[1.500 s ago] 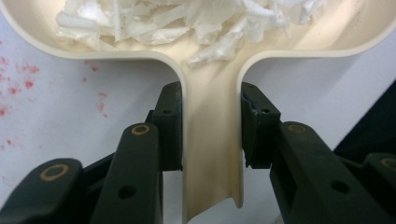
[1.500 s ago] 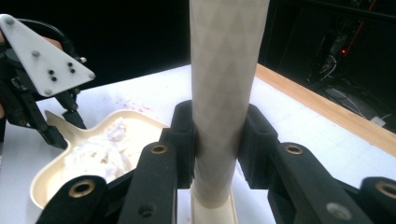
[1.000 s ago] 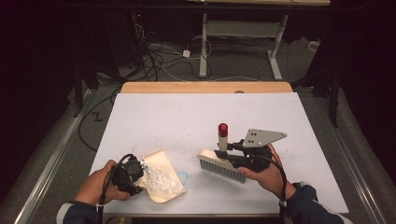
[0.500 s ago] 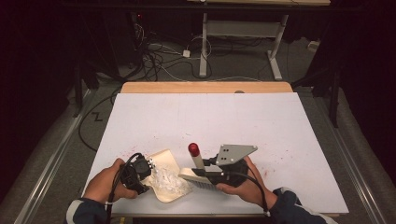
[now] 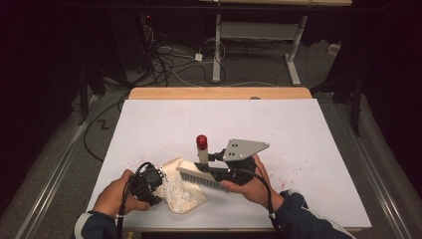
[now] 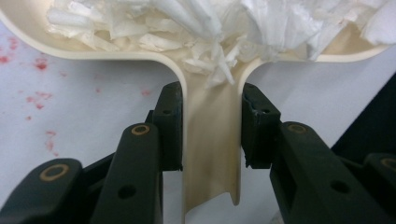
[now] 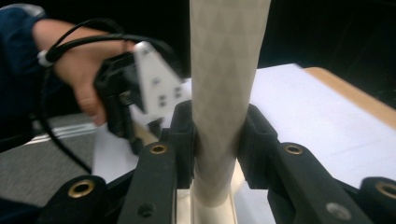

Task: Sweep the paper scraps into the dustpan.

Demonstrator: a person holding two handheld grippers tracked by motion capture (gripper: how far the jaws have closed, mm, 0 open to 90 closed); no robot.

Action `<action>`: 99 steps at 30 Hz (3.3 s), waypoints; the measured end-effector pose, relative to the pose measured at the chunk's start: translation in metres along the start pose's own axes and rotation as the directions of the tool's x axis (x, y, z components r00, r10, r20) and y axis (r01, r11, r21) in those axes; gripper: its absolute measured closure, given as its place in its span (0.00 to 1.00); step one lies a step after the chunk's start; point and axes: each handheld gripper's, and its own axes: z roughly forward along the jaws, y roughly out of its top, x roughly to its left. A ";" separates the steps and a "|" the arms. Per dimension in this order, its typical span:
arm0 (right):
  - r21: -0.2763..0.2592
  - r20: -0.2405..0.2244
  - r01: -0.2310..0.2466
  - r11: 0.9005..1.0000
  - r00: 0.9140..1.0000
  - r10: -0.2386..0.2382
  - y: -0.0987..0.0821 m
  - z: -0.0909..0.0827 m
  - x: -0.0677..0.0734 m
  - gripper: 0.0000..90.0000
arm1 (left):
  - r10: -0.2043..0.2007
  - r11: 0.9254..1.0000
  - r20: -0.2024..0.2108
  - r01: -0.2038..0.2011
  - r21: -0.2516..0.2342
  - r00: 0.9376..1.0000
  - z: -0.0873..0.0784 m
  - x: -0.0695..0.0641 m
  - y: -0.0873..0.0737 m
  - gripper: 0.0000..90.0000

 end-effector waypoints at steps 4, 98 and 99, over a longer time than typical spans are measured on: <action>-0.028 0.089 -0.021 0.999 0.996 0.023 0.002 -0.007 -0.024 0.79 | -0.028 1.000 0.005 0.028 -0.009 1.000 0.001 0.005 -0.001 0.70; 0.119 -0.008 0.002 0.993 1.000 -0.001 -0.028 -0.052 -0.017 0.79 | 0.046 0.991 -0.002 -0.045 0.124 0.999 -0.005 0.004 -0.005 0.70; 0.131 -0.028 0.007 0.991 1.000 -0.003 -0.027 -0.051 -0.015 0.79 | 0.049 0.990 -0.004 -0.048 0.132 0.999 -0.005 0.004 -0.004 0.70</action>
